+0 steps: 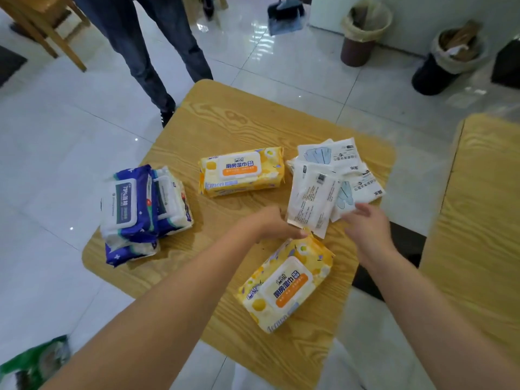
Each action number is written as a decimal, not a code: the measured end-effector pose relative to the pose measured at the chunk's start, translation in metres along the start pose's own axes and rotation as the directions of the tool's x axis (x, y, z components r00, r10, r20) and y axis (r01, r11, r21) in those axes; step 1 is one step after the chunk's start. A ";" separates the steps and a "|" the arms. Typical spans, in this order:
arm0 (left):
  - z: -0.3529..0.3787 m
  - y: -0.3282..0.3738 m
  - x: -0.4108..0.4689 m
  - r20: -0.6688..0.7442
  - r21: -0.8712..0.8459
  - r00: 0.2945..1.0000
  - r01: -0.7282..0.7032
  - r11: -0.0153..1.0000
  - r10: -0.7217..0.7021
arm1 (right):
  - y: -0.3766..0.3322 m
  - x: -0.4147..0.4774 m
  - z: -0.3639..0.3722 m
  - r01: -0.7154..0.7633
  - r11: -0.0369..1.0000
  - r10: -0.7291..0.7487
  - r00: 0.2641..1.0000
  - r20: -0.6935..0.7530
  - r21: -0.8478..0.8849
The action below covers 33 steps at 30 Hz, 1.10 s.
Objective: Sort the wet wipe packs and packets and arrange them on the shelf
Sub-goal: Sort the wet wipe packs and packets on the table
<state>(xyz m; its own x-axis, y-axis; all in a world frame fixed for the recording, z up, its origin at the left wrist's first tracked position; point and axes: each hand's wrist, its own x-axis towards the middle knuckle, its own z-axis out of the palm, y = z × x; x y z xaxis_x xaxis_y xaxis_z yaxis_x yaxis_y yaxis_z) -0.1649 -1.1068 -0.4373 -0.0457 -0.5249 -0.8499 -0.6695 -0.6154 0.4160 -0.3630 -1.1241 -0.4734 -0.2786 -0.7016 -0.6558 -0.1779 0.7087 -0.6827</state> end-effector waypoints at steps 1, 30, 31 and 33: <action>0.001 -0.004 -0.004 0.020 0.026 0.999 0.034 0.999 -0.034 | 0.013 -0.017 -0.006 -0.029 0.999 0.029 0.999 -0.025 -0.023; -0.064 -0.030 0.013 -0.624 0.367 0.682 -0.175 0.914 0.381 | 0.013 -0.035 0.045 0.041 0.969 -0.081 0.984 -0.158 -0.243; -0.066 -0.026 0.021 -0.610 0.411 0.671 -0.188 0.892 0.422 | 0.015 -0.029 0.043 0.041 0.936 -0.110 0.977 -0.181 -0.348; -0.070 -0.019 0.034 -0.592 0.477 0.666 -0.165 0.863 0.454 | 0.020 -0.023 0.045 0.036 0.841 -0.135 0.980 -0.146 -0.540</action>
<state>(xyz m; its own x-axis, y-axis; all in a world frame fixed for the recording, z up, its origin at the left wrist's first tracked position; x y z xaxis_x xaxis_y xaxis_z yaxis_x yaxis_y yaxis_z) -0.1018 -1.1540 -0.4514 0.1047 -0.9771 -0.1853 -0.9241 -0.1645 0.3448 -0.3178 -1.0970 -0.4869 -0.3864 -0.7728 -0.5034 -0.6694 0.6105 -0.4233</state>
